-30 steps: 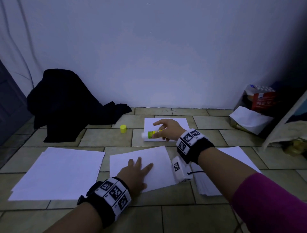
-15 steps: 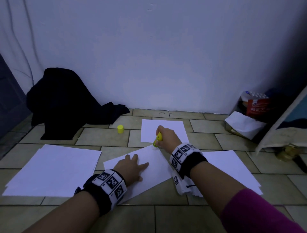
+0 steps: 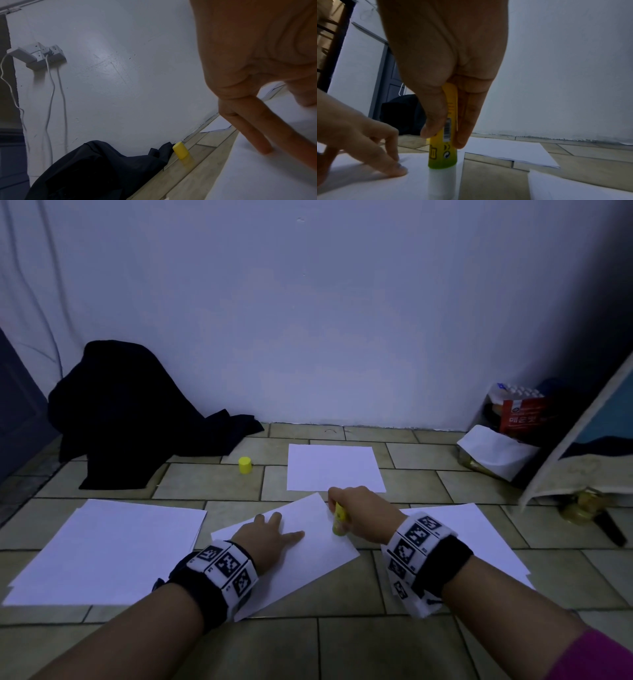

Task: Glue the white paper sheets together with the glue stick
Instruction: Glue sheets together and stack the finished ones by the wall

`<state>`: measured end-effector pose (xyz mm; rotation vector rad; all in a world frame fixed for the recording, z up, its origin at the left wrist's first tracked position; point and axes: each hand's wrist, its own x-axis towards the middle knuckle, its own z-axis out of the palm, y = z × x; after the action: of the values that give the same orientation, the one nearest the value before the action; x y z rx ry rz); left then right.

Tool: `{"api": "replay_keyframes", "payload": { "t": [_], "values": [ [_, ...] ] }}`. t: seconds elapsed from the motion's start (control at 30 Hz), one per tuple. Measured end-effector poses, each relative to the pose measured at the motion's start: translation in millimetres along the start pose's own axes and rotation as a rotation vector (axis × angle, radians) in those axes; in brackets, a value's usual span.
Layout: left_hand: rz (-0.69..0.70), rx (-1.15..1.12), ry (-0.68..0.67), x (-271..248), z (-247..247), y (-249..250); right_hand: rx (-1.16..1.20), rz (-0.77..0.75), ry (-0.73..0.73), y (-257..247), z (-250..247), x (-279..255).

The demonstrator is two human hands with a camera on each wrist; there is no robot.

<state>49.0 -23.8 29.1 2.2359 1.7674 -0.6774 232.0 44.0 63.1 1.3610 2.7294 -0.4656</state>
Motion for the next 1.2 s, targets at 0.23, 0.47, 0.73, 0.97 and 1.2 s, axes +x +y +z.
{"api": "replay_keyframes", "payload": {
  "t": [0.23,0.47,0.73,0.97,1.2],
  "values": [
    [0.003,-0.021,-0.032,-3.8,-3.2,-2.4,0.075,0.043,-0.065,11.4,-5.6,-14.3],
    [-0.049,-0.057,0.027,-13.0,0.3,8.7,0.789,0.222,0.178,24.3,-22.9,-9.6],
    [0.048,-0.176,0.083,-6.6,11.2,8.4,1.071,0.365,0.291,20.6,-5.6,23.5],
    [-0.044,-0.16,0.082,-1.2,14.6,-5.3,0.587,0.234,0.263,-12.9,5.1,44.4],
    [-0.051,-0.158,0.083,1.8,16.5,-7.1,0.519,0.097,0.249,-43.4,8.9,63.0]
  ]
}}
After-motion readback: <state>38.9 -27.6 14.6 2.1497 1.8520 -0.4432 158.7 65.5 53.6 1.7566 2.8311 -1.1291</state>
